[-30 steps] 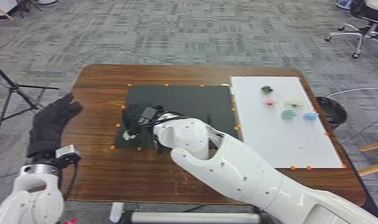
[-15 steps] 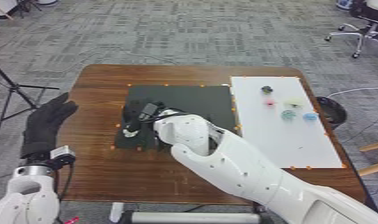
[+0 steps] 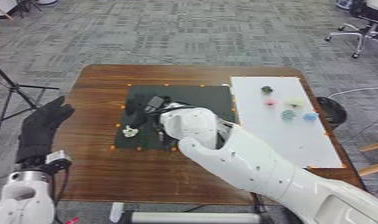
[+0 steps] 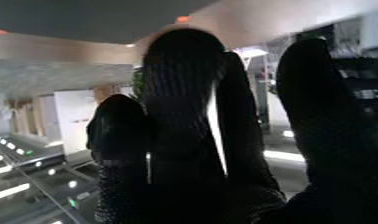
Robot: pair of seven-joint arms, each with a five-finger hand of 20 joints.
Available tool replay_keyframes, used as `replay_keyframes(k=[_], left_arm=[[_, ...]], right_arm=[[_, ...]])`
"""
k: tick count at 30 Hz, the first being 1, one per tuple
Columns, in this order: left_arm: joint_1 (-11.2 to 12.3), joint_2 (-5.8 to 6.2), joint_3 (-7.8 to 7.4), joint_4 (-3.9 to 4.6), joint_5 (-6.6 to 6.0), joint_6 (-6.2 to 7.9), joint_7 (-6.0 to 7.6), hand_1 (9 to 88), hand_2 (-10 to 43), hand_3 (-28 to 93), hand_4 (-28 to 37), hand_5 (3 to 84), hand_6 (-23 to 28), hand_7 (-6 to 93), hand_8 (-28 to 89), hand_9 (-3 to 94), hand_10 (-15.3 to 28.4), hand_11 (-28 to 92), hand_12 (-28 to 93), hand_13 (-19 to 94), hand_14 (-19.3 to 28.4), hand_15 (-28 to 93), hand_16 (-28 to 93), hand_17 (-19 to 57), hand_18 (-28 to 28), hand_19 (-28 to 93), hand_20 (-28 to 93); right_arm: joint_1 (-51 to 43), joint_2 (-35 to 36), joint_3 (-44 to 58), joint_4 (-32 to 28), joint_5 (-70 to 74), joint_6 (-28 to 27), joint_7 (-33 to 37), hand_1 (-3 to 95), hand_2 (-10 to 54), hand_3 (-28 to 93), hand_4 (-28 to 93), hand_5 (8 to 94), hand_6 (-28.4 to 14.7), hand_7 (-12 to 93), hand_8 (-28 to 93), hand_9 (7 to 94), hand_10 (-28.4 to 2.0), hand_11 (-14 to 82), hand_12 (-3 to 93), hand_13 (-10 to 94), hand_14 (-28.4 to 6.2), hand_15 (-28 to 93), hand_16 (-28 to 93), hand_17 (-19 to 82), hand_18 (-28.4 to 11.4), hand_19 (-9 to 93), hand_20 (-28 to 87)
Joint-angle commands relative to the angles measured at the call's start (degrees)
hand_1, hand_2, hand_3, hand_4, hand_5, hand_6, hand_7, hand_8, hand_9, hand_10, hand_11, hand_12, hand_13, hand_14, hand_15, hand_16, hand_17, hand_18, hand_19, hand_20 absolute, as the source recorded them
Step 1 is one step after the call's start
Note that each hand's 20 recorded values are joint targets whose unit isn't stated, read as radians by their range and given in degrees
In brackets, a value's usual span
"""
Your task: Arrange flowers
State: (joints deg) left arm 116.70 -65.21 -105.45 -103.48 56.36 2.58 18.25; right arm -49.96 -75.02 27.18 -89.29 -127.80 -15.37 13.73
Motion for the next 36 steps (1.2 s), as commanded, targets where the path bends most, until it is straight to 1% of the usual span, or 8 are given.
replay_keyframes(k=[1,6,8,11,14,19,25,36], left_arm=[[1.88,-0.49,-1.36,-0.53,0.05,-1.33,0.02,14.4,1.7,73,-28.3,46.3,1.7,11.5,-7,47.7,13.6,18,12,39,16.9,17,2,4.1,12.0,8,17],[0.87,-0.05,-0.76,-0.32,0.15,-1.18,-0.49,14.4,1.8,73,-28.3,46.4,1.5,11.6,-7,47.8,13.5,18,12,39,16.8,17,2,4.1,12.0,8,17],[1.65,-0.27,-0.89,-0.94,0.17,-1.03,-0.37,14.5,1.8,73,-28.3,46.4,1.5,11.6,-7,47.8,13.5,18,12,39,16.8,17,2,4.2,12.0,8,17],[1.4,-0.19,-0.5,-1.11,0.26,-0.59,-0.5,14.5,1.8,73,-28.3,46.3,1.6,11.6,-7,47.8,13.5,18,12,39,16.8,17,2,4.2,12.0,8,17],[0.97,0.03,-0.14,-1.07,0.2,-0.28,-0.48,14.5,1.7,73,-28.3,46.3,1.6,11.5,-7,47.8,13.6,18,12,39,16.8,17,2,4.2,12.0,8,17],[0.92,0.09,0.0,-1.32,0.03,0.24,-0.34,14.6,1.7,73,-28.3,46.4,1.6,11.5,-7,47.8,13.6,18,12,39,16.9,17,2,4.2,12.0,8,17],[1.25,-0.12,-0.03,-1.63,-0.13,1.24,-0.11,14.7,1.7,73,-28.3,46.6,1.6,11.6,-7,47.8,13.6,18,12,40,16.8,17,1,4.6,11.4,7,16],[1.41,-0.58,0.21,-1.76,0.0,0.32,0.33,14.5,1.7,73,-28.3,46.7,1.6,11.7,-7,47.9,13.6,18,12,40,16.7,17,1,4.7,11.3,7,16]], right_arm=[[2.86,16.3,4.83,-10.82,6.59,10.23,1.08,39.4,-1.4,57,-11,53.8,-0.9,10,-7,54.1,-14.9,7.1,9.8,84,-6.3,46,31,51,-16.6,89,40],[-0.22,23.73,12.06,-14.05,8.28,17.47,1.78,36.9,-6.6,61,-11,56.6,-2.1,12,-6,57.5,-15.5,7.6,14.6,74,-10.4,45,30,42,-19.2,80,45],[-2.59,26.51,15.24,-15.1,8.49,19.43,1.53,36.1,-8.6,62,-11,56.0,-2.3,12,-6,55.9,-15.9,7.5,15.3,71,-11.8,44,30,39,-20.1,75,46],[-5.81,30.9,18.27,-15.09,5.83,23.76,-0.12,35.3,-9.4,62,-11,54.4,-2.5,12,-6,54.3,-16.3,7.2,16.1,68,-12.7,43,30,37,-20.7,71,49],[-10.11,34.67,22.03,-14.52,1.69,24.73,-1.55,35.5,-9.5,62,-11,55.0,-1.9,13,-6,55.8,-14.2,7.5,16.0,70,-12.4,43,29,37,-21.0,71,49],[-18.34,38.3,29.56,-13.21,1.93,22.54,-1.32,35.6,-9.5,62,-12,55.2,-1.0,13,-6,56.6,-13.8,7.6,15.8,72,-11.7,44,30,37,-20.9,72,50],[-25.65,37.37,36.57,-10.43,1.44,20.78,-0.14,37.8,-9.5,63,-12,58.3,1.5,15,-7,58.9,-13.0,8.1,15.6,74,-10.8,45,30,39,-20.8,74,51],[-35.5,35.42,43.6,-11.13,-1.72,17.32,0.43,40.5,-9.5,63,-13,61.9,3.2,16,-9,61.7,-12.4,8.5,15.0,76,-10.1,45,31,39,-20.7,75,52]])
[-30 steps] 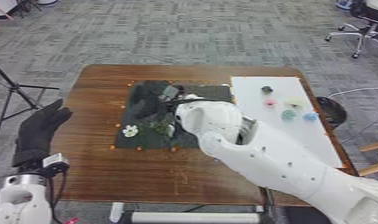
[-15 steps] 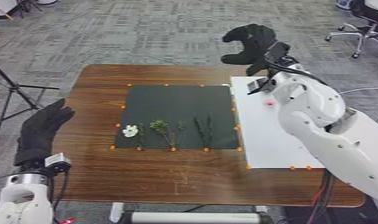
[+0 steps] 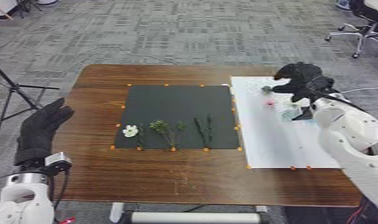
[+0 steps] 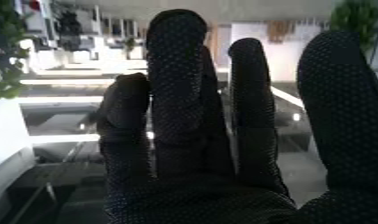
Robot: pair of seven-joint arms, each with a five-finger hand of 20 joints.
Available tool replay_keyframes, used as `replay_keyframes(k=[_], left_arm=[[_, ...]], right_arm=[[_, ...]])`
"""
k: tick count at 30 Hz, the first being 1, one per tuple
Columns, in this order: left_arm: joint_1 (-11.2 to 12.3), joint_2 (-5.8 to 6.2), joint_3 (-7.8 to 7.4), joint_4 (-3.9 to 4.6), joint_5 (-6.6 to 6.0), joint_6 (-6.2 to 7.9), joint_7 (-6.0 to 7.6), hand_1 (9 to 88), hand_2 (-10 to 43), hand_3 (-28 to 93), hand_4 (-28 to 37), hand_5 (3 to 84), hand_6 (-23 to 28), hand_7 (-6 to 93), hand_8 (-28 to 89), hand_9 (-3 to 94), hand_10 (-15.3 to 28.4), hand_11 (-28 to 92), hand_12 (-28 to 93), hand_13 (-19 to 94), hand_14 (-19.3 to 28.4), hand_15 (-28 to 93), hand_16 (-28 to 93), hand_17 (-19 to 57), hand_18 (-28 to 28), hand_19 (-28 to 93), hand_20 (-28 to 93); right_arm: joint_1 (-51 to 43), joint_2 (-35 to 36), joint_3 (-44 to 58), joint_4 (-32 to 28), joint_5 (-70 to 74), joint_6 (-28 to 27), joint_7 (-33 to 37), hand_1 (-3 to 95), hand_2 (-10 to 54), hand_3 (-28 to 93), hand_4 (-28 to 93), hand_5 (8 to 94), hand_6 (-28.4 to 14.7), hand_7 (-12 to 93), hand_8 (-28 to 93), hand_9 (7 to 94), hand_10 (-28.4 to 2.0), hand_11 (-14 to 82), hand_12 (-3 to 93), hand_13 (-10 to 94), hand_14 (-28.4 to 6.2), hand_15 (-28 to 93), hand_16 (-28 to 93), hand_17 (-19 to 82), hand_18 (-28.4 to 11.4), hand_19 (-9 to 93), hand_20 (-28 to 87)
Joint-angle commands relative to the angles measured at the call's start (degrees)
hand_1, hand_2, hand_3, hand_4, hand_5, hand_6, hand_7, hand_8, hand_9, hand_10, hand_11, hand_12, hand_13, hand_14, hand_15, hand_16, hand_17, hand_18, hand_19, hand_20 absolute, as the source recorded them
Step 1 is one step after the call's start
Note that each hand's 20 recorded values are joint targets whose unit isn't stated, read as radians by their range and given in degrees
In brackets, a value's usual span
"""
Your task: Arrange flowers
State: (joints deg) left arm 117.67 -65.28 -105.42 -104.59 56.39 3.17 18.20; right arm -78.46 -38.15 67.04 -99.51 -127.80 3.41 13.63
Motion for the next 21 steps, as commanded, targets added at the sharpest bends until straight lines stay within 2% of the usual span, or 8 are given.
replay_keyframes(k=[1,13,21], left_arm=[[0.53,-0.57,0.16,-0.72,-0.09,-0.22,0.39,14.4,1.7,73,-28.3,46.7,1.5,11.6,-7,47.9,13.6,18,12,40,16.7,17,1,4.7,11.3,7,16],[0.5,-0.92,0.41,-0.72,0.09,-0.75,0.51,14.4,1.7,73,-28.3,46.6,1.6,11.4,-7,47.9,13.7,18,12,40,16.7,17,1,4.7,11.4,7,16],[0.45,-0.66,0.44,-0.69,0.13,-0.79,0.5,14.4,1.6,73,-28.3,46.7,1.7,11.4,-7,47.9,13.8,18,12,40,16.8,17,1,4.6,11.4,7,16]], right_arm=[[-7.44,-1.61,3.97,-0.78,-1.79,-1.48,0.45,40.5,-9.5,63,-13,62.0,3.3,16,-9,61.8,-12.5,8.5,15.0,76,-10.0,45,31,39,-20.6,76,52],[-9.72,-3.65,5.13,2.07,-4.45,-3.18,-0.11,41.2,-9.5,64,-13,62.3,3.2,16,-10,62.7,-11.9,8.8,14.5,77,-9.3,46,32,40,-20.5,77,53],[-11.87,-4.17,7.98,3.71,-5.85,-3.13,0.9,42.6,-9.5,64,-13,61.4,3.0,17,-10,61.9,-11.7,8.7,14.5,77,-9.1,46,31,40,-20.3,77,53]])
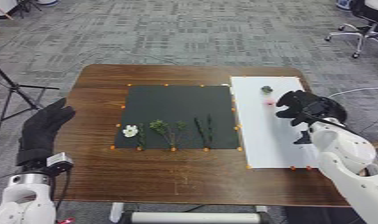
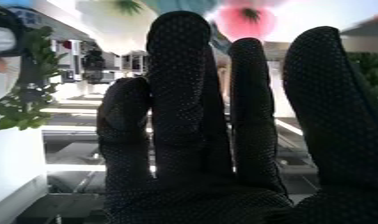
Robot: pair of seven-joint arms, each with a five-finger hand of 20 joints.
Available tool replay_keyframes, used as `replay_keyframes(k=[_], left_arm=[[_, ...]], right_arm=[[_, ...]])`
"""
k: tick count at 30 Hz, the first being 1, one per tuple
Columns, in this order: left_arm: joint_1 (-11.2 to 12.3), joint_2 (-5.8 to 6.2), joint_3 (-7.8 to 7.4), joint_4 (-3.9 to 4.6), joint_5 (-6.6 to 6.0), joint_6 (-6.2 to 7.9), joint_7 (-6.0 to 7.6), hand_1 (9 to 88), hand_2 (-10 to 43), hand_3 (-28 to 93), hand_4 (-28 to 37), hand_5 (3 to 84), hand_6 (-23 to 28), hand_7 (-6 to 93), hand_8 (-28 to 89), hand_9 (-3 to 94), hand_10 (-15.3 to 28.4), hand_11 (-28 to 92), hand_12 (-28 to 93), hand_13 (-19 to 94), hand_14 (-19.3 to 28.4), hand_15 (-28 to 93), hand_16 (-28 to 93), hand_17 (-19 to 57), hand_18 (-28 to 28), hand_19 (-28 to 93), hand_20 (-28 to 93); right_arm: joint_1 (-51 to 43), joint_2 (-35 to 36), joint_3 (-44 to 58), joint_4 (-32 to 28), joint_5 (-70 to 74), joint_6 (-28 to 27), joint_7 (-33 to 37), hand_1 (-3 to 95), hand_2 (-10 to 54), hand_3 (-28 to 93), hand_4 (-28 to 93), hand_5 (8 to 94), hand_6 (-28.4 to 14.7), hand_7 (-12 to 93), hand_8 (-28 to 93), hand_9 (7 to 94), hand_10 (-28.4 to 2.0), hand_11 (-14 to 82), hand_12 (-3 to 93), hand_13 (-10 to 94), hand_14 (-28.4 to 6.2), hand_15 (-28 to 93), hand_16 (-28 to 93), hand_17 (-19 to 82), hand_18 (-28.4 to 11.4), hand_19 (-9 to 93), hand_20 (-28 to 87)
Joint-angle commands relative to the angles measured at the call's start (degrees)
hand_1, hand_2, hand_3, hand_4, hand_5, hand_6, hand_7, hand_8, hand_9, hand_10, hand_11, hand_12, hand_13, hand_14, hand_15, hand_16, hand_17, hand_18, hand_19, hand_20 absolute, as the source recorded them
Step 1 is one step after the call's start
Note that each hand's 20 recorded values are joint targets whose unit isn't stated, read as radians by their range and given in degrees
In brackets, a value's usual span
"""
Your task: Arrange flowers
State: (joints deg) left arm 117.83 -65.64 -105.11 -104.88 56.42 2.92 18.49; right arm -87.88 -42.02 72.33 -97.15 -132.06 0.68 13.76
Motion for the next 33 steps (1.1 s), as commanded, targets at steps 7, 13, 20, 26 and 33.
replay_keyframes(k=[7,13,20,26,33], left_arm=[[0.08,-0.45,0.44,-0.45,0.14,-0.74,0.1,14.5,1.4,73,-28.3,46.7,1.7,11.4,-7,47.9,13.7,18,12,40,16.9,17,1,4.6,11.4,7,16],[-0.43,-0.23,0.7,-0.39,0.07,-0.66,0.03,14.5,1.4,73,-28.3,46.7,1.6,11.5,-7,47.8,13.8,18,12,40,16.8,17,1,4.6,11.4,7,16],[-0.62,0.1,0.6,-0.22,-0.01,-0.85,-0.62,14.6,1.5,73,-28.3,46.6,1.7,11.4,-7,47.9,13.8,18,12,40,16.8,17,1,4.6,11.4,7,16],[-0.02,0.38,-0.31,-0.61,-0.14,-0.56,-0.89,14.7,1.6,73,-28.3,46.7,1.6,11.5,-7,47.9,13.8,18,12,40,16.8,17,1,4.6,11.4,7,16],[0.13,1.1,-1.02,-0.62,-0.01,-0.58,-1.3,14.7,1.7,73,-28.3,46.7,1.6,11.5,-7,48.0,13.7,18,12,40,16.9,17,1,4.6,11.4,7,16]], right_arm=[[-4.0,-0.97,3.32,1.78,-1.06,-0.88,1.31,43.4,-9.5,64,-14,60.8,3.0,17,-10,60.9,-12.2,8.6,14.7,76,-9.0,47,31,40,-20.2,77,53],[-4.44,-0.94,0.63,2.49,-1.9,2.52,1.16,48.2,-9.5,64,-16,62.6,3.8,18,-8,62.1,-11.8,9.4,14.6,77,-8.0,48,31,40,-19.9,78,54],[-4.21,-0.06,-2.93,4.27,-1.04,13.33,-0.06,62.4,-9.5,52,-14,70.8,2.3,19,3,71.7,-10.2,9.2,18.9,83,-5.5,50,32,45,-18.8,82,55],[-1.06,2.21,-5.01,2.06,1.33,18.67,0.18,65.2,-9.5,52,-13,77.3,2.0,19,5,80.6,-10.2,3.2,26.8,87,-3.8,50,33,49,-17.9,84,55],[9.4,5.62,-12.45,-5.13,6.02,18.06,1.31,64.8,-9.5,54,-13,78.8,2.1,18,5,82.4,-10.4,3.0,27.2,88,-3.1,51,34,51,-17.6,86,55]])
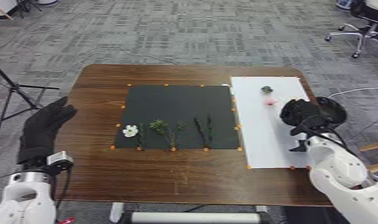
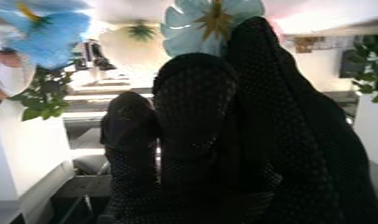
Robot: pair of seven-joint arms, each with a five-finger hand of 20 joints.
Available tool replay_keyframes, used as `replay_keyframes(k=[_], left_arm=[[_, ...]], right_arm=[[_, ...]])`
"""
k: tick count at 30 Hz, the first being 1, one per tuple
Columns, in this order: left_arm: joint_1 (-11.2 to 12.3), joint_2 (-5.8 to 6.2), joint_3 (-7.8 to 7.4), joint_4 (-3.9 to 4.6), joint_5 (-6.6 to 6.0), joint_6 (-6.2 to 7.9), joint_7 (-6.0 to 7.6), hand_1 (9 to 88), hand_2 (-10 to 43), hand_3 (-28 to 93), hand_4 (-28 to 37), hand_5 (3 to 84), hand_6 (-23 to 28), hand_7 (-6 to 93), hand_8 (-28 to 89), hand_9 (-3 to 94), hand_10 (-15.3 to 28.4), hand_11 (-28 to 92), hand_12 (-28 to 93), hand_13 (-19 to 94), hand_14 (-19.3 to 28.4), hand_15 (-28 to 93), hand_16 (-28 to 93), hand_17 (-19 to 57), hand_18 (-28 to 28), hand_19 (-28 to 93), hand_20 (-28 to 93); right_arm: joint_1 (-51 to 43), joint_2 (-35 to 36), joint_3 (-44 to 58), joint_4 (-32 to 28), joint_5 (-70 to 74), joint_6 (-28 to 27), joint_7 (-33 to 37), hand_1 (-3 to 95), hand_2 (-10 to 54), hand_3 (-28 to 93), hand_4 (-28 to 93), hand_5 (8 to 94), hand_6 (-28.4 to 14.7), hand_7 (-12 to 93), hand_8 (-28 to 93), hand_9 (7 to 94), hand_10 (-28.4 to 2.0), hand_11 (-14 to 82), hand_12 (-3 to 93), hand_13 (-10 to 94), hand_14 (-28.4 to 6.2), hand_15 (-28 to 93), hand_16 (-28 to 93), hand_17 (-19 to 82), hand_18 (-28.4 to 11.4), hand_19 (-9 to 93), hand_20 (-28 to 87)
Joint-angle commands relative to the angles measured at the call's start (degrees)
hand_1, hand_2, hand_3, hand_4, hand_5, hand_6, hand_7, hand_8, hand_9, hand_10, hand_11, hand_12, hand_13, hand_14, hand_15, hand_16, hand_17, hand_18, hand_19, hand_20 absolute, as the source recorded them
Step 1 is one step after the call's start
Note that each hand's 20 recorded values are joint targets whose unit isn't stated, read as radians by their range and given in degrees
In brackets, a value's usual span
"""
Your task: Arrange flowers
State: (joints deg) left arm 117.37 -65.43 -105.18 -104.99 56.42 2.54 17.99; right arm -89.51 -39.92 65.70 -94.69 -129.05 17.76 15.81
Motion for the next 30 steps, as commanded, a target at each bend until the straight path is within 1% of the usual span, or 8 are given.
replay_keyframes(k=[1,9,16,20,25,28,29,30], left_arm=[[0.56,1.04,-0.99,-0.47,-0.1,-0.11,-0.86,14.6,1.6,73,-28.3,46.7,1.6,11.5,-7,48.0,13.6,18,12,40,16.9,17,1,4.6,11.4,7,16],[0.26,1.87,-1.41,-0.47,-0.09,0.47,-0.66,14.7,1.6,73,-28.3,46.7,1.7,11.4,-7,47.9,13.6,18,12,40,16.8,17,1,4.6,11.4,7,16],[-0.08,1.88,-0.69,-0.32,0.03,0.16,-0.55,14.7,1.5,73,-28.3,46.6,1.6,11.5,-7,48.0,13.6,18,12,40,16.9,17,1,4.6,11.4,7,16],[-0.41,2.13,-0.49,-0.17,0.12,0.07,-0.57,14.8,1.5,73,-28.3,46.6,1.7,11.4,-7,48.0,13.6,18,12,40,17.0,17,1,4.6,11.4,7,16],[0.75,1.43,-1.09,-0.19,-0.16,0.99,-0.53,14.7,1.6,73,-28.3,46.7,1.6,11.6,-7,48.0,13.7,18,12,40,16.9,17,1,4.6,11.5,7,16],[0.83,1.23,-0.89,0.27,-0.1,1.09,-0.72,14.6,1.6,73,-28.3,46.7,1.6,11.6,-7,48.0,13.7,18,12,40,16.8,17,1,4.6,11.5,7,16],[-0.08,1.42,-0.55,0.78,-0.05,1.15,-1.21,14.6,1.6,73,-28.3,46.7,1.6,11.6,-7,48.0,13.7,18,12,40,16.8,17,1,4.6,11.5,7,16],[-0.03,1.36,-0.46,0.81,-0.14,1.21,-1.03,14.6,1.7,73,-28.3,46.8,1.6,11.6,-7,48.0,13.7,18,12,40,16.8,17,1,4.6,11.5,7,16]], right_arm=[[13.49,4.02,-7.93,-8.37,4.14,0.36,-0.91,64.7,-9.5,54,-13,79.0,2.1,18,5,82.4,-10.4,2.9,27.2,88,-3.0,51,34,51,-17.6,87,55],[38.34,4.64,-31.66,-11.41,15.05,-7.86,-3.18,64.5,-9.5,54,-13,79.6,2.2,18,5,82.7,-10.5,2.7,27.2,89,-2.5,52,34,51,-17.1,88,55],[51.57,-2.02,-43.99,-11.04,20.77,-15.51,-4.57,64.5,-9.5,53,-13,79.8,2.2,17,5,82.6,-10.3,2.6,27.3,89,-2.3,52,34,52,-17.1,88,54],[54.38,-6.06,-46.78,-10.05,20.67,-18.51,-4.97,64.7,-9.5,53,-13,79.8,2.2,17,5,82.6,-10.3,2.5,27.2,89,-2.2,52,34,52,-17.0,89,54],[51.51,-14.98,-43.09,-5.91,20.73,-20.67,-5.99,64.7,-9.5,53,-13,79.9,2.2,17,5,82.6,-10.2,2.5,27.1,89,-2.1,52,34,52,-17.0,89,54],[51.2,-19.26,-42.66,-2.88,19.78,-21.7,-5.86,64.6,-9.5,53,-13,79.9,2.3,17,5,82.6,-10.1,2.5,27.2,89,-2.1,53,35,52,-16.9,89,54],[50.79,-20.81,-41.63,-1.24,19.62,-22.59,-6.36,64.6,-9.5,53,-13,79.9,2.3,17,5,82.6,-10.1,2.5,27.1,89,-2.1,53,35,52,-16.9,89,53],[50.55,-22.11,-41.44,-0.43,19.82,-23.26,-6.04,64.6,-9.5,53,-13,79.9,2.3,17,5,82.6,-10.0,2.5,27.1,89,-2.1,53,35,52,-16.8,89,53]])
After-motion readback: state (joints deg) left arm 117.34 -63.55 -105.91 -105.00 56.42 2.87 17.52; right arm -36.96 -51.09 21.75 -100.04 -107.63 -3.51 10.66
